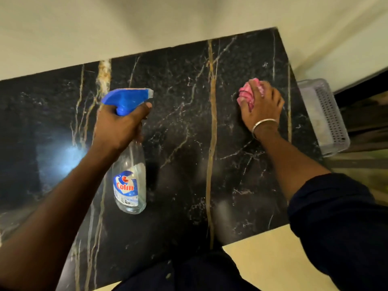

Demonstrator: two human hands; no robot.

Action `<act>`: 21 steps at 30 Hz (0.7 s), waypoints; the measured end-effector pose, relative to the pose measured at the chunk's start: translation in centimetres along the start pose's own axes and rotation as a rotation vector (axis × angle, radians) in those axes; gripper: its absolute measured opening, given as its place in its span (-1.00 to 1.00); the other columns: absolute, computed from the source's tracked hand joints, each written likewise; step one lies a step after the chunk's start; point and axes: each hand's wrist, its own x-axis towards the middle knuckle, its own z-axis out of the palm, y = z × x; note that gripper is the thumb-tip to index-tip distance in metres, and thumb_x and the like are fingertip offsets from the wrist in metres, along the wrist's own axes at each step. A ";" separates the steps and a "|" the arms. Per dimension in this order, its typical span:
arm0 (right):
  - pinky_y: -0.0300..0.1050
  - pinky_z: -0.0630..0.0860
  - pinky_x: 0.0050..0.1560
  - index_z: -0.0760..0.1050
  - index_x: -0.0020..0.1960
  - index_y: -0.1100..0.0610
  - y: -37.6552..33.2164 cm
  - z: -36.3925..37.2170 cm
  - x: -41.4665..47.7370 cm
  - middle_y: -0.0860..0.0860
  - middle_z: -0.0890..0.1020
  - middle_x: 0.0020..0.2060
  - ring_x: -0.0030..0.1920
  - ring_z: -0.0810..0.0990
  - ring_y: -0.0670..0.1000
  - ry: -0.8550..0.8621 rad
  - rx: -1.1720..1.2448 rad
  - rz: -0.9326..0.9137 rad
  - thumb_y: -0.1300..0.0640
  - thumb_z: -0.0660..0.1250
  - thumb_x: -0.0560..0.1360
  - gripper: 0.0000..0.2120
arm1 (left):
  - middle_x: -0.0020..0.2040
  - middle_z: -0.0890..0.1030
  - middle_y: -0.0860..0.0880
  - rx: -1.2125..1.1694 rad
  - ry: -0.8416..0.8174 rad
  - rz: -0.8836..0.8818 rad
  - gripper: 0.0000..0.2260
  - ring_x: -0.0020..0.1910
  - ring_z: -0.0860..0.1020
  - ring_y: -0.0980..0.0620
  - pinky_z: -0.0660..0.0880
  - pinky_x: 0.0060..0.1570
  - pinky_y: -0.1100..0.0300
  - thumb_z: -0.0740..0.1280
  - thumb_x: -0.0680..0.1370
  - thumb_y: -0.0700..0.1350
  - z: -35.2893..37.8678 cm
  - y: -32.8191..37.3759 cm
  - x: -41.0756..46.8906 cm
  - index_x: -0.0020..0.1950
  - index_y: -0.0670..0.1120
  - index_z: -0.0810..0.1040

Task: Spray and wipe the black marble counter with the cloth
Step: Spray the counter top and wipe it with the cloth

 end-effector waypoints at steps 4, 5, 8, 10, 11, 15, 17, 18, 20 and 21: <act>0.26 0.20 0.38 0.18 0.54 -0.11 5.4 -0.4 -1.2 0.11 0.31 0.47 0.40 0.30 0.27 0.004 0.003 0.119 -0.25 0.09 0.55 -0.40 | -0.37 0.55 -0.06 0.015 -0.017 0.021 -0.75 -0.53 0.50 0.06 0.47 -0.51 0.21 0.44 0.53 -0.02 1.7 0.8 -0.1 -0.05 -0.22 0.57; 0.26 0.19 0.38 0.18 0.54 -0.10 5.8 -0.5 -1.7 0.11 0.30 0.47 0.41 0.29 0.27 0.009 -0.002 0.143 -0.26 0.09 0.55 -0.40 | -0.37 0.55 -0.06 0.015 -0.024 0.026 -0.75 -0.53 0.51 0.06 0.47 -0.50 0.21 0.44 0.53 -0.01 1.7 0.9 -0.3 -0.06 -0.20 0.56; 0.27 0.19 0.37 0.20 0.54 -0.07 5.2 -0.5 -3.5 0.12 0.31 0.47 0.41 0.29 0.26 0.031 -0.004 0.217 -0.26 0.10 0.54 -0.39 | -0.39 0.55 -0.01 0.010 -0.021 0.028 -0.74 -0.51 0.51 0.06 0.49 -0.48 0.18 0.44 0.53 0.01 1.4 0.8 -1.0 -0.06 -0.19 0.57; 0.28 0.19 0.37 0.22 0.53 -0.05 4.1 -0.5 -5.0 0.12 0.30 0.47 0.41 0.29 0.27 0.041 -0.001 0.260 -0.25 0.11 0.53 -0.39 | -0.40 0.55 0.02 -0.001 -0.007 0.021 -0.74 -0.50 0.51 0.07 0.49 -0.45 0.15 0.46 0.51 0.01 0.9 0.6 -1.5 -0.05 -0.19 0.57; 0.28 0.18 0.38 0.23 0.52 -0.06 3.4 -0.5 -5.9 0.13 0.30 0.47 0.41 0.28 0.27 0.041 0.000 0.271 -0.25 0.11 0.53 -0.39 | -0.40 0.55 0.02 -0.001 -0.002 0.014 -0.73 -0.50 0.51 0.06 0.50 -0.43 0.14 0.46 0.51 0.02 0.6 0.5 -1.8 -0.05 -0.18 0.57; 0.26 0.19 0.35 0.23 0.52 -0.06 -1.2 -0.1 -9.4 0.13 0.30 0.46 0.39 0.29 0.28 0.023 -0.008 0.218 -0.24 0.12 0.51 -0.38 | -0.35 0.59 -0.07 -0.014 0.011 -0.012 -0.66 -0.44 0.54 -0.02 0.54 -0.33 0.04 0.45 0.44 0.13 -1.3 -0.1 -3.0 -0.07 -0.14 0.58; 0.26 0.21 0.33 0.23 0.52 -0.07 -4.0 0.3 -10.9 0.13 0.31 0.46 0.38 0.30 0.28 0.003 -0.004 0.158 -0.23 0.13 0.50 -0.38 | -0.34 0.59 -0.09 -0.023 0.026 -0.011 -0.67 -0.43 0.54 -0.04 0.55 -0.33 0.03 0.45 0.46 0.12 -2.2 -0.2 -3.7 -0.07 -0.15 0.58; 0.26 0.22 0.32 0.22 0.53 -0.08 -5.4 0.5 -11.6 0.13 0.31 0.46 0.37 0.31 0.28 -0.009 -0.007 0.127 -0.23 0.14 0.50 -0.37 | -0.36 0.57 -0.08 -0.034 0.035 -0.006 -0.70 -0.46 0.53 -0.02 0.54 -0.37 0.07 0.45 0.49 0.07 -2.7 -0.3 -4.0 -0.07 -0.18 0.57; 0.25 0.23 0.32 0.20 0.54 -0.08 -8.0 0.7 -12.6 0.12 0.31 0.47 0.36 0.32 0.27 -0.036 -0.023 0.071 -0.23 0.12 0.50 -0.36 | -0.39 0.54 -0.06 -0.050 0.059 -0.010 -0.74 -0.50 0.50 0.02 0.52 -0.42 0.13 0.44 0.53 -0.01 -3.8 -0.5 -4.5 -0.06 -0.21 0.56; 0.25 0.23 0.32 0.20 0.55 -0.08 -9.3 0.7 -13.0 0.11 0.31 0.47 0.36 0.31 0.27 -0.045 -0.027 0.045 -0.23 0.11 0.50 -0.35 | -0.39 0.54 -0.06 -0.056 0.065 -0.012 -0.71 -0.50 0.51 0.02 0.52 -0.41 0.12 0.44 0.53 0.00 -4.4 -0.5 -4.7 -0.04 -0.23 0.56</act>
